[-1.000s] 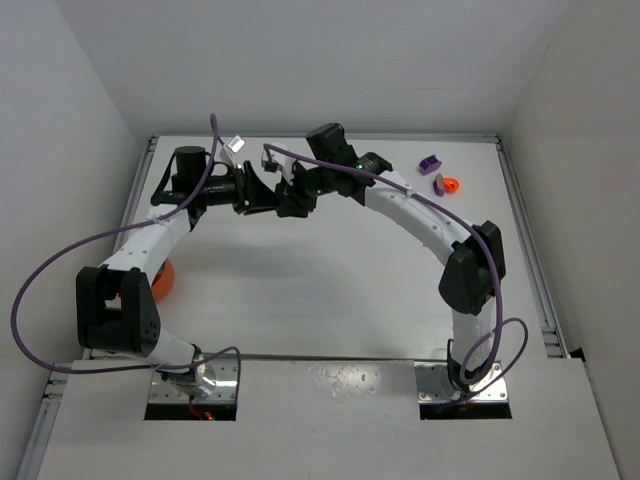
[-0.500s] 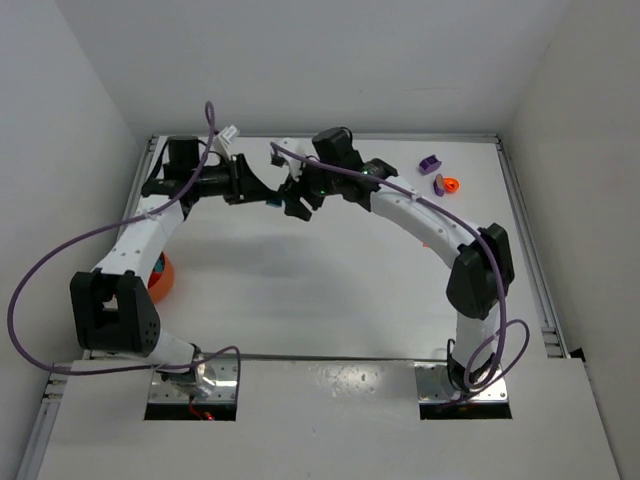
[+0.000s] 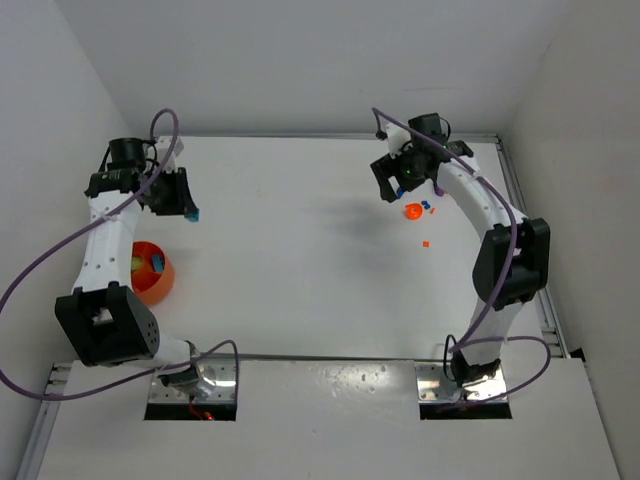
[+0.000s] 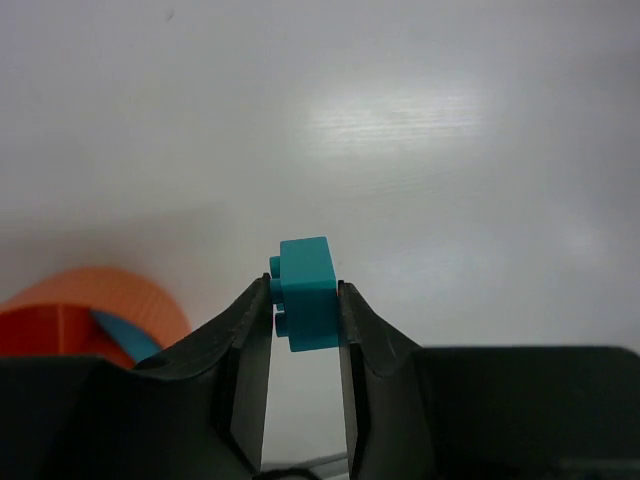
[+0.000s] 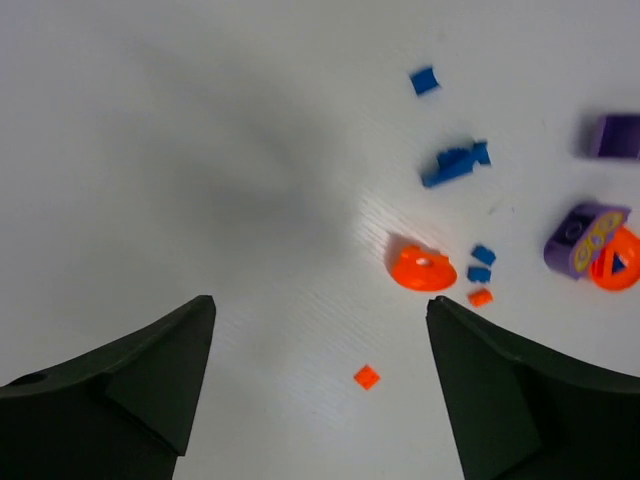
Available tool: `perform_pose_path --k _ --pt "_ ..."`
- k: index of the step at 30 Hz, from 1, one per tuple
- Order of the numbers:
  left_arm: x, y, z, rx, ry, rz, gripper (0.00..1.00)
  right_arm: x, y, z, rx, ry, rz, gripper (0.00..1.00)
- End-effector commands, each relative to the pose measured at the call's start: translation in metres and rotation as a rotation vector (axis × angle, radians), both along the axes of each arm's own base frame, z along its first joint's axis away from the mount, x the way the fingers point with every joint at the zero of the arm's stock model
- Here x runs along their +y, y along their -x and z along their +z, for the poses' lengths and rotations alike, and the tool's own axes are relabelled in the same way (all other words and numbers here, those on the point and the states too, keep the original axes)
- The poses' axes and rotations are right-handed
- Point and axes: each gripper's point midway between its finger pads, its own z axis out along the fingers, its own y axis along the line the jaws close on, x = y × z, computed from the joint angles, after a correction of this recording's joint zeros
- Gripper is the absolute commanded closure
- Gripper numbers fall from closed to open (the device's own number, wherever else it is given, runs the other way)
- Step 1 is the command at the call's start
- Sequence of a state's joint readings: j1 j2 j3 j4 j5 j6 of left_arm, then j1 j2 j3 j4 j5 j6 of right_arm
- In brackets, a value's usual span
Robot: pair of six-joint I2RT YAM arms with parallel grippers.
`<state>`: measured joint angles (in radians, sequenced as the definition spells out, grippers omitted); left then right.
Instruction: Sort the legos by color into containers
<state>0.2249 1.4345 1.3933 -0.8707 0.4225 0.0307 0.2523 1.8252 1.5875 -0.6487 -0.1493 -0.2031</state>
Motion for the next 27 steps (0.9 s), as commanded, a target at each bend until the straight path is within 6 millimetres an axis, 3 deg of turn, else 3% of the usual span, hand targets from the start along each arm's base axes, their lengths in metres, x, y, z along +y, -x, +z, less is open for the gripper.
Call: perform_pose_path --k 1,3,5,9,12,19,27 --pt "0.046 0.030 -0.008 0.082 -0.248 0.121 1.00 -0.021 0.009 -0.026 0.111 0.036 -0.024 0.10" --pt "0.062 0.038 -0.016 0.115 -0.285 0.189 1.00 -0.024 0.004 -0.035 0.157 0.031 -0.030 0.05" --pt "0.070 0.040 -0.011 0.095 -0.320 0.232 1.00 -0.030 0.005 -0.042 0.215 0.034 -0.032 0.01" --pt "0.095 0.052 -0.026 0.155 -0.399 0.326 1.00 -0.031 -0.020 -0.040 0.207 0.010 -0.041 0.01" --pt "0.105 0.057 -0.033 0.171 -0.422 0.349 1.00 -0.029 -0.022 -0.038 0.216 0.004 -0.036 0.01" --pt "0.126 0.056 -0.039 0.188 -0.475 0.379 0.98 -0.031 -0.021 -0.045 0.233 0.015 -0.041 0.01" --pt "0.128 0.061 -0.055 0.231 -0.474 0.370 0.95 -0.032 -0.019 -0.048 0.239 0.021 -0.034 0.01"
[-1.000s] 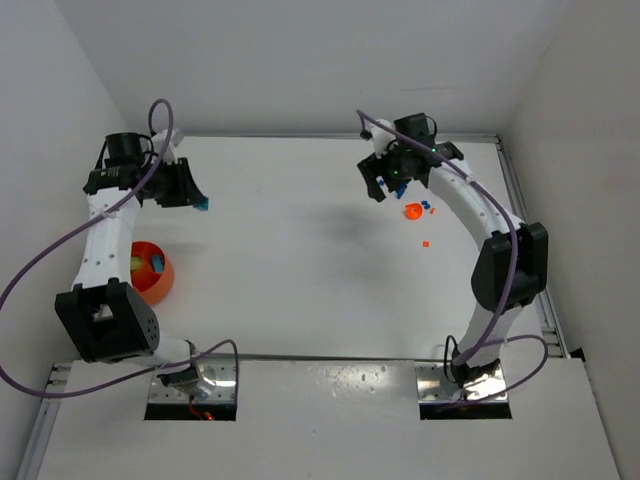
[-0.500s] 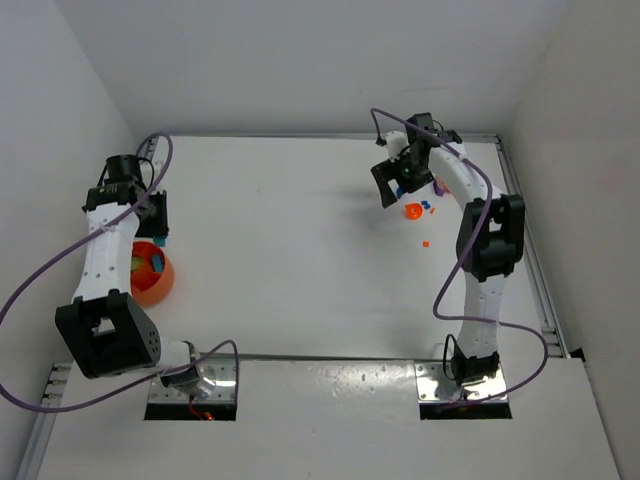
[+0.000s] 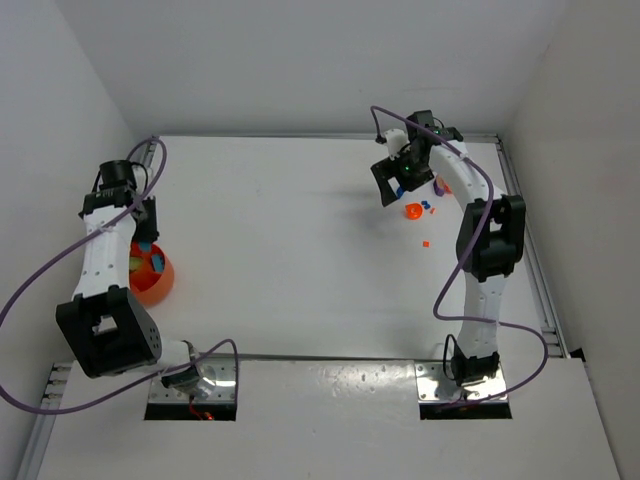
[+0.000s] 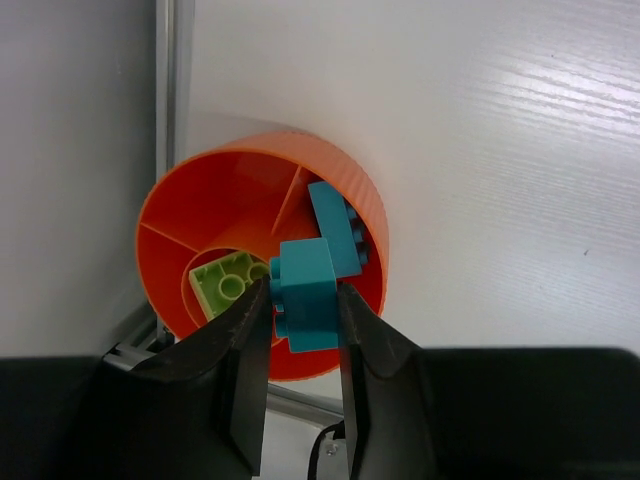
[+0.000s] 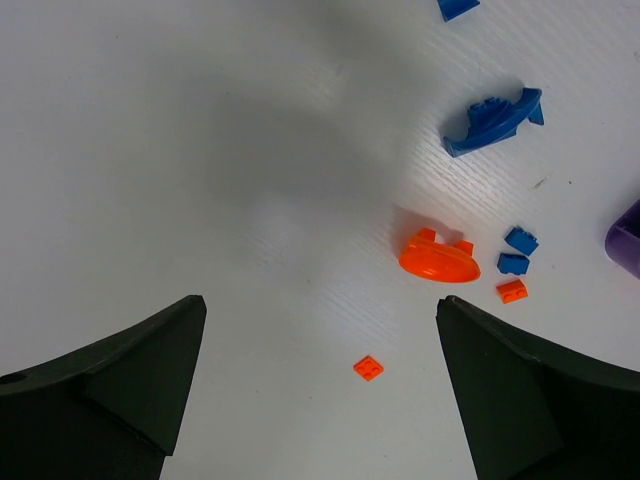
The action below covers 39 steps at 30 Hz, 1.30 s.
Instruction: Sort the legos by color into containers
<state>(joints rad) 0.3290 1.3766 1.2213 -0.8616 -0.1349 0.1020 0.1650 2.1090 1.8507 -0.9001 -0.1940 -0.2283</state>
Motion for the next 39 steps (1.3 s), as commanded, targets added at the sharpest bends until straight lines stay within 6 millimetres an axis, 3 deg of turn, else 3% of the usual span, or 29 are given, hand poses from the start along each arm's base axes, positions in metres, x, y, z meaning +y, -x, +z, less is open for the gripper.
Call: perform_pose_path --k 1,9,11,12,13,15,16,19,22,24,25,27,31,33,34,36,37,39 --pt "0.004 0.002 -0.009 0.015 -0.007 0.004 0.95 -0.001 -0.003 0.007 -0.019 -0.008 0.008 0.01" --pt "-0.002 0.009 -0.024 0.053 0.020 -0.015 0.88 -0.002 -0.003 0.004 -0.018 0.000 0.005 0.01" --pt "-0.002 0.009 -0.024 0.053 0.020 -0.015 0.81 -0.002 -0.003 0.004 -0.018 0.000 0.005 0.01" --pt "-0.002 0.009 -0.026 0.061 0.023 -0.015 0.73 -0.007 -0.003 0.000 -0.009 0.002 -0.004 0.01" --pt "-0.002 0.009 -0.026 0.062 0.023 -0.015 0.57 -0.008 -0.004 0.000 -0.010 0.010 -0.008 0.01" --pt "-0.002 0.006 -0.023 0.050 0.024 -0.028 0.41 -0.012 -0.006 0.000 -0.017 0.005 -0.028 0.01" --pt "-0.004 0.005 -0.020 0.035 0.032 -0.036 0.27 -0.017 -0.007 0.000 -0.017 0.005 -0.038 0.01" --pt "-0.013 -0.007 0.004 -0.050 0.064 -0.074 0.01 -0.031 -0.014 0.006 -0.043 0.012 -0.088 0.01" --pt "-0.026 -0.025 0.040 -0.176 0.105 -0.139 0.00 -0.041 -0.024 0.022 -0.110 0.026 -0.113 0.01" --pt "-0.036 -0.035 0.065 -0.256 0.136 -0.147 0.00 -0.060 -0.036 0.033 -0.161 0.041 -0.168 0.01" --pt "-0.037 -0.047 0.091 -0.338 0.139 -0.152 0.00 -0.065 -0.038 0.040 -0.187 0.061 -0.181 0.01" --pt "-0.042 -0.057 0.117 -0.435 0.172 -0.123 0.00 -0.085 -0.045 0.052 -0.225 0.076 -0.234 0.01" --pt "-0.066 -0.082 0.173 -0.632 0.153 -0.236 0.00 -0.116 -0.049 0.049 -0.238 0.097 -0.299 0.01" --pt "-0.071 -0.094 0.176 -0.613 0.104 -0.252 0.00 -0.133 -0.048 0.044 -0.229 0.101 -0.308 0.01" --pt "-0.083 -0.099 0.187 -0.622 0.095 -0.300 0.00 -0.139 -0.048 0.039 -0.218 0.103 -0.318 0.01" --pt "-0.091 -0.106 0.185 -0.613 0.115 -0.342 0.00 -0.154 -0.059 0.040 -0.233 0.115 -0.348 0.01" --pt "-0.101 -0.107 0.195 -0.637 0.123 -0.391 0.00 -0.154 -0.059 0.022 -0.184 0.118 -0.345 0.01" --pt "-0.119 -0.115 0.188 -0.618 0.162 -0.444 0.00 -0.160 -0.074 0.026 -0.207 0.110 -0.354 0.02"
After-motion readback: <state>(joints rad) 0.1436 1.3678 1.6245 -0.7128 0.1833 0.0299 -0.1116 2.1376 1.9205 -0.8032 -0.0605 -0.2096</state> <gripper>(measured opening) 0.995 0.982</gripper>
